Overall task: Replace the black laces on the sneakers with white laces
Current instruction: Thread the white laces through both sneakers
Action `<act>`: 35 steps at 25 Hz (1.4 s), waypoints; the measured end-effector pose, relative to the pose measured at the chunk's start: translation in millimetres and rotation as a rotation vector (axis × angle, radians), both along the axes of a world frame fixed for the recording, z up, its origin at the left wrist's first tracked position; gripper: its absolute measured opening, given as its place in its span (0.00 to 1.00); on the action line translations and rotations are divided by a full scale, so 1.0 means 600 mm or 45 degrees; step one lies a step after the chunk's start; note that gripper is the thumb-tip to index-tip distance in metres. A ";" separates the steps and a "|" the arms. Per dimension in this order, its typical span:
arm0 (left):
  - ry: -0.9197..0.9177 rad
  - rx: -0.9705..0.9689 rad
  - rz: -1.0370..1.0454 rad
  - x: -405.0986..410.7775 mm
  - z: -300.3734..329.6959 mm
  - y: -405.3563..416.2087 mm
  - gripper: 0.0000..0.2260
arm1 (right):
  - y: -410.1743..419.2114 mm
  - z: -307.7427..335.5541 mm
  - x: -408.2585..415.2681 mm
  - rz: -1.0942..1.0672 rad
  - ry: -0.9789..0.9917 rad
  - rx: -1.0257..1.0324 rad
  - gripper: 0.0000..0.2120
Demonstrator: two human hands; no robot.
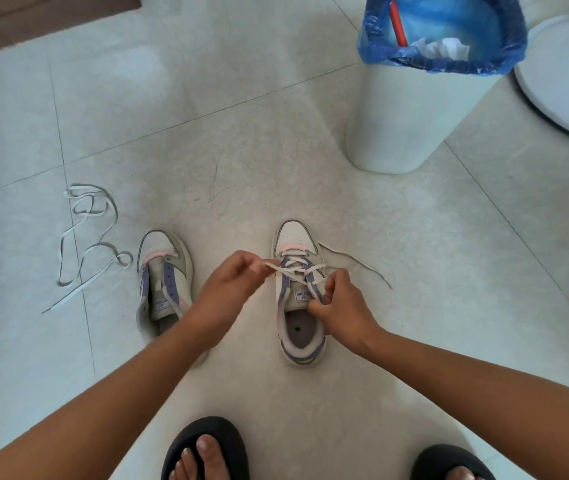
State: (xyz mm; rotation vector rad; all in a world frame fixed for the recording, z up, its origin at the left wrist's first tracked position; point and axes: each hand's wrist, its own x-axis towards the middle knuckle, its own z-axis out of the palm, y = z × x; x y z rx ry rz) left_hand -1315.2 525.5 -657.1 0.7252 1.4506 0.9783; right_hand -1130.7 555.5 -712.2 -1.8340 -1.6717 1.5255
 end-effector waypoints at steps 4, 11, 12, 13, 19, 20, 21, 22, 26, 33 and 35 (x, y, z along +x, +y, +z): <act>-0.675 -0.334 0.071 -0.027 0.022 -0.018 0.10 | 0.003 0.004 -0.001 -0.012 0.000 -0.020 0.15; 0.455 -0.855 -1.467 -0.029 -0.010 -0.109 0.11 | 0.030 0.013 0.012 -0.204 0.038 -0.054 0.16; 0.615 -0.874 -1.658 -0.029 -0.007 -0.110 0.11 | 0.035 0.014 0.014 -0.209 0.056 -0.063 0.16; 0.760 -0.919 -1.822 -0.029 -0.002 -0.108 0.11 | 0.037 0.015 0.016 -0.201 0.067 -0.071 0.16; 1.034 -0.979 -1.888 -0.006 0.007 -0.084 0.17 | 0.045 0.015 0.020 -0.098 0.120 -0.141 0.19; 1.067 -0.834 -1.856 -0.006 0.007 -0.076 0.18 | 0.047 0.015 0.022 -0.079 0.131 -0.151 0.18; 1.079 -0.697 -1.802 -0.007 0.005 -0.065 0.18 | 0.050 0.014 0.024 -0.053 0.121 -0.148 0.17; 1.069 -0.565 -1.687 -0.006 0.002 -0.051 0.16 | 0.053 0.012 0.026 -0.006 0.079 -0.120 0.17; 1.132 0.016 -0.865 0.005 -0.018 0.051 0.12 | 0.052 0.009 0.027 0.292 -0.184 0.097 0.17; 1.233 0.018 -1.115 0.051 -0.056 0.171 0.13 | 0.056 0.013 0.040 0.245 -0.193 0.206 0.14; 1.019 0.014 -1.182 0.053 -0.058 0.172 0.14 | 0.054 0.013 0.051 0.245 -0.201 0.233 0.14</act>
